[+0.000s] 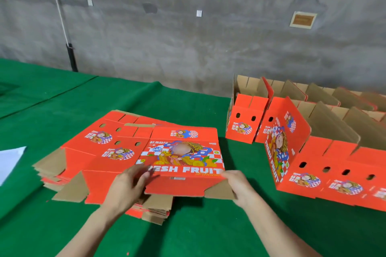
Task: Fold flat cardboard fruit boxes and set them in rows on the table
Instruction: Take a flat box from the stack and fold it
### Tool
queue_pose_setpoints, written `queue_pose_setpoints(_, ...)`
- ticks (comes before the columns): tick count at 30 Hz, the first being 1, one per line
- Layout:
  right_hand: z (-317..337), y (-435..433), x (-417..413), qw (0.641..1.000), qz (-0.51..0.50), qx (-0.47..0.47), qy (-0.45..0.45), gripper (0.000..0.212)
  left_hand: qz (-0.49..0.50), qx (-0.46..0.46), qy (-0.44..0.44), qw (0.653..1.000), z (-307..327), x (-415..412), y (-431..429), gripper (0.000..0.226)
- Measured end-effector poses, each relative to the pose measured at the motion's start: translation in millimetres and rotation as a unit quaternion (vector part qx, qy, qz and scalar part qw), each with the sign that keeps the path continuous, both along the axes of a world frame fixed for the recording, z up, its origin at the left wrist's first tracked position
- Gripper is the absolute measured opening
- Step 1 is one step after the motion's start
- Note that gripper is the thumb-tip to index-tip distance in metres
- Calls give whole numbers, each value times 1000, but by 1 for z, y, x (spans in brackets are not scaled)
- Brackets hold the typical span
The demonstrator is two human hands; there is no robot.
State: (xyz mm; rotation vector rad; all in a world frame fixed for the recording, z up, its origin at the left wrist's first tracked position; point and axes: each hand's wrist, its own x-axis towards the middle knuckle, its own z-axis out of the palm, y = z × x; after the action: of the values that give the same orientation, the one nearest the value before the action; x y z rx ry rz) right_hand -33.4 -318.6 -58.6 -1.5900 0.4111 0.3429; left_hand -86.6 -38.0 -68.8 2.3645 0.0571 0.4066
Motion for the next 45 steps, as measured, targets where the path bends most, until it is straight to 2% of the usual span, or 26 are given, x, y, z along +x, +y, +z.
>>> queue_pose_setpoints(4, 47, -30, 2, 988, -100, 116, -21, 5, -135, 6, -65, 989, 51, -10, -16, 27)
queue_pose_setpoints(7, 66, -61, -3, 970, -89, 223, -45, 9, -252, 50, -92, 962, 98, -14, -37, 56)
queue_pose_setpoints(9, 74, -81, -9, 958, -81, 270, -56, 14, -287, 131, -96, 944, 126, -13, -48, 78)
queue_pose_setpoints(12, 87, -110, -28, 949, -99, 293, -54, 10, -254, 292, -99, 917, 159, -5, -62, 96)
queue_pose_setpoints(14, 98, -126, -44, 946, -107, 303, -49, 14, -222, 350, -99, 904, 180, 0, -76, 82)
queue_pose_setpoints(17, 111, -149, -66, 939, -147, 310, -28, 22, -240, 371, -140, 886, 206, 9, -108, 25)
queue_pose_setpoints(19, 119, -163, -78, 936, -167, 308, -28, 39, -245, 406, -154, 867, 221, 16, -131, 14)
queue_pose_setpoints(22, 130, -181, -93, 946, -169, 260, -97, 51, -267, 418, -149, 855, 240, 26, -161, 12)
queue_pose_setpoints(24, 134, -187, -103, 943, -192, 172, -212, 41, -293, 411, -147, 851, 251, 29, -181, 13)
queue_pose_setpoints(26, 141, -185, -117, 912, -197, 22, -360, 20, -313, 422, -144, 839, 258, 27, -201, 16)
queue_pose_setpoints(28, 146, -179, -126, 867, -153, -109, -462, 21, -328, 440, -147, 823, 260, 22, -220, 20)
queue_pose_setpoints(29, 148, -175, -128, 855, -119, -156, -480, 25, -334, 454, -149, 813, 259, 19, -229, 21)
queue_pose_setpoints(32, 151, -169, -127, 841, -65, -279, -460, 34, -340, 480, -162, 792, 251, 11, -249, 24)
queue_pose_setpoints(36, 149, -175, -116, 861, -41, -339, -377, 36, -336, 463, -187, 799, 247, 2, -257, 28)
queue_pose_setpoints(40, 143, -183, -111, 820, -52, -404, -403, 31, -350, 423, -222, 806, 241, -6, -256, 32)
queue_pose_setpoints(41, 143, -185, -110, 824, -42, -395, -404, 30, -358, 408, -244, 804, 239, -7, -255, 29)
queue_pose_setpoints(43, 146, -184, -111, 867, 6, -332, -371, 28, -375, 377, -296, 794, 235, -8, -254, 24)
queue_pose_setpoints(45, 147, -183, -109, 902, 54, -261, -339, 23, -375, 385, -317, 781, 232, -10, -256, 22)
